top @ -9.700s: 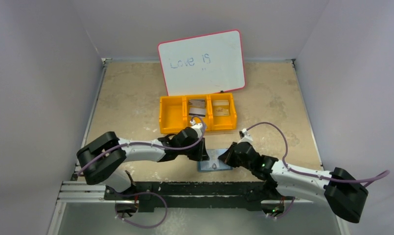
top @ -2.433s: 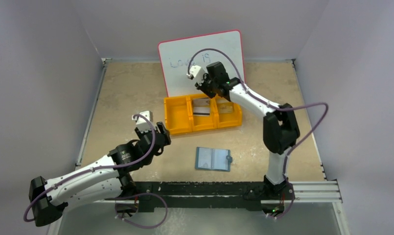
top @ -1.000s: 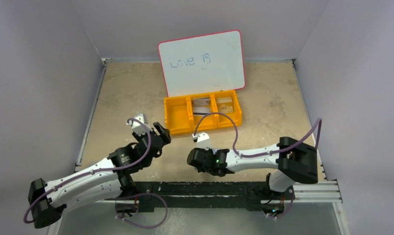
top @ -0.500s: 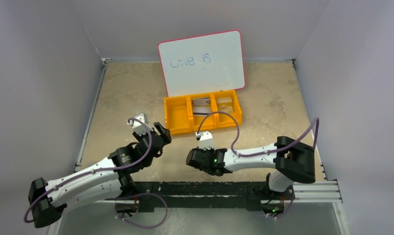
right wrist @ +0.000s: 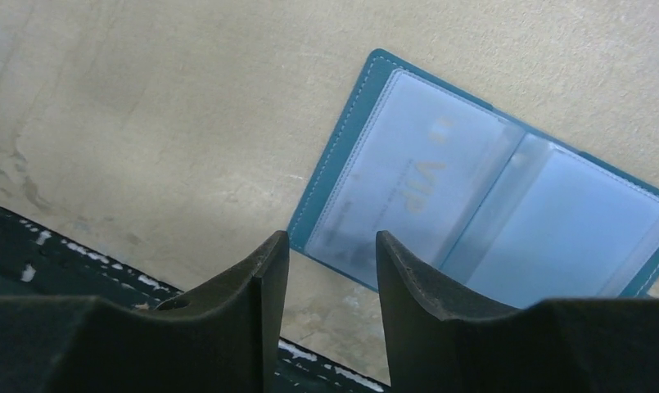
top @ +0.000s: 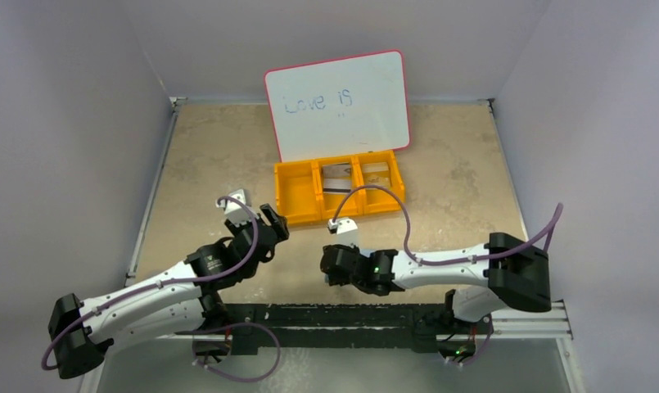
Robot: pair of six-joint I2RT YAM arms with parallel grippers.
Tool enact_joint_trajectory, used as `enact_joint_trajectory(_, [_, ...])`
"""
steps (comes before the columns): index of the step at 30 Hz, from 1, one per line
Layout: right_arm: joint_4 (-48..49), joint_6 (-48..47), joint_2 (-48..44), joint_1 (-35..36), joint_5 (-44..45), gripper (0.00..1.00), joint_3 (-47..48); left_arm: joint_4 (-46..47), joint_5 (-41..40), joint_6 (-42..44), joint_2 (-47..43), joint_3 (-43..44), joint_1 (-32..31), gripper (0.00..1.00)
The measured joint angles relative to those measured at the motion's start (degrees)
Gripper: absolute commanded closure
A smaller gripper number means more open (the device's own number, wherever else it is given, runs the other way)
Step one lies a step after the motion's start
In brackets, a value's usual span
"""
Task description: Take the credit cards out of the card holder
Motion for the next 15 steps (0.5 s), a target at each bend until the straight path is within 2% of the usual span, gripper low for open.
enact_joint_trajectory(7, [-0.5,-2.3,7.1,0.1,0.6,0.55,2.1,0.0,0.1,0.0,0.0,0.0,0.0,0.33])
enact_joint_trajectory(15, [-2.0,-3.1,9.0,0.3,2.4,0.74,3.8,0.0,0.1,0.0,-0.3,0.0,0.0,0.33])
